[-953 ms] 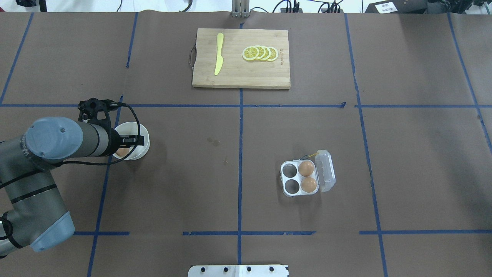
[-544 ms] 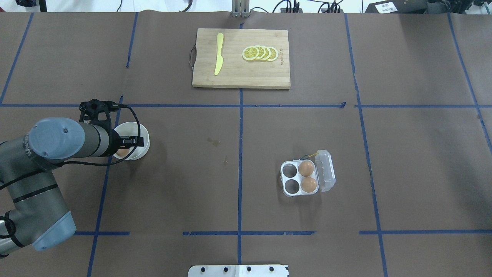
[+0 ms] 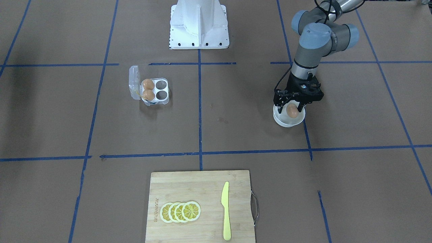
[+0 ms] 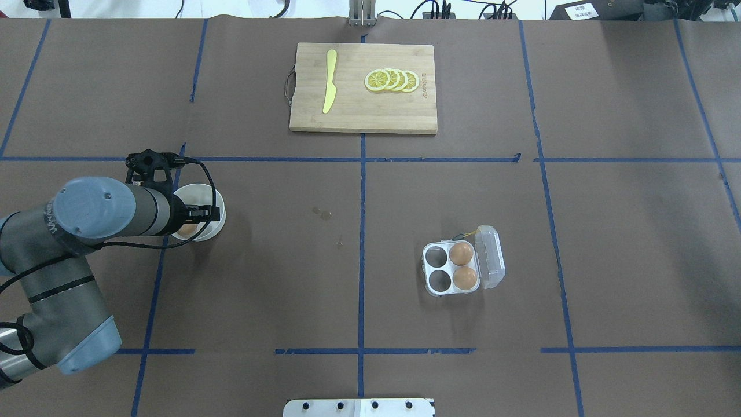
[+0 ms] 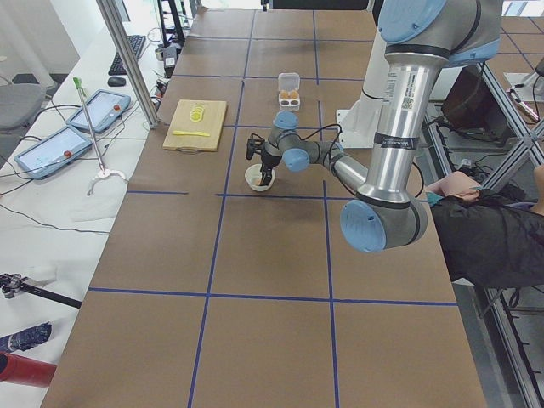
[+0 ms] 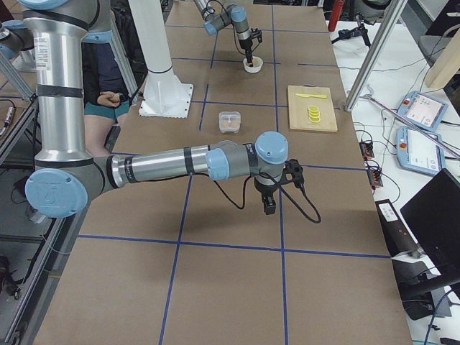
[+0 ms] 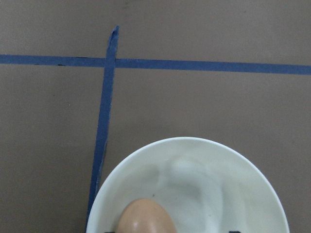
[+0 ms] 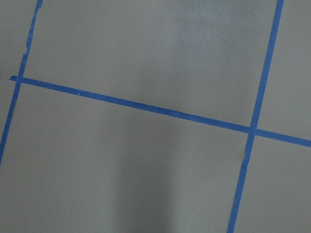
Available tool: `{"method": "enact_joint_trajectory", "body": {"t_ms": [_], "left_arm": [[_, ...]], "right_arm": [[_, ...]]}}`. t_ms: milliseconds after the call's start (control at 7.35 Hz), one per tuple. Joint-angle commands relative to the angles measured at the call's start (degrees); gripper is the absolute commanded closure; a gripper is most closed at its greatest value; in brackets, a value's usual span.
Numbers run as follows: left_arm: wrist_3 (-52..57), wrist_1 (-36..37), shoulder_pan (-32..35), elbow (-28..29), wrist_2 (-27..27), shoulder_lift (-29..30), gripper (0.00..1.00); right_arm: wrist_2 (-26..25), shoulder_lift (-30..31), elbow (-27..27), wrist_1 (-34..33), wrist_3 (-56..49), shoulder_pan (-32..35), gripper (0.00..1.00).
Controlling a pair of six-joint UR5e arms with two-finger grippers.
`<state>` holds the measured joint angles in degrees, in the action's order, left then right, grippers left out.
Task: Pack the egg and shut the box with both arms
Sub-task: 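Lower the left gripper into the bowl and close it on the egg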
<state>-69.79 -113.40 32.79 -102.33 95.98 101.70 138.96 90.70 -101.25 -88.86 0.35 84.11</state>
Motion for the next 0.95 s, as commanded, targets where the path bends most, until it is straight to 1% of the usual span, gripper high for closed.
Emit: {"method": "enact_joint_trajectory", "body": {"t_ms": [0, 136, 408, 544, 817], "left_arm": [[0.0, -0.1, 0.0, 0.7, 0.0, 0.6, 0.18], [0.0, -0.1, 0.0, 0.6, 0.0, 0.6, 0.19], [0.0, -0.2, 0.0, 0.6, 0.0, 0.6, 0.47], [0.0, -0.2, 0.0, 0.7, -0.1, 0.5, 0.54], [0.0, -0.2, 0.0, 0.7, -0.1, 0.4, 0.54]], "right_arm": [[0.0, 0.0, 0.0, 0.0, 0.0, 0.0, 0.0], [0.0, 0.0, 0.0, 0.0, 0.0, 0.0, 0.0], [0.0, 0.0, 0.0, 0.0, 0.0, 0.0, 0.0], [0.0, 0.0, 0.0, 0.0, 0.0, 0.0, 0.0], [0.0, -0.1, 0.0, 0.0, 0.0, 0.0, 0.0]]}}
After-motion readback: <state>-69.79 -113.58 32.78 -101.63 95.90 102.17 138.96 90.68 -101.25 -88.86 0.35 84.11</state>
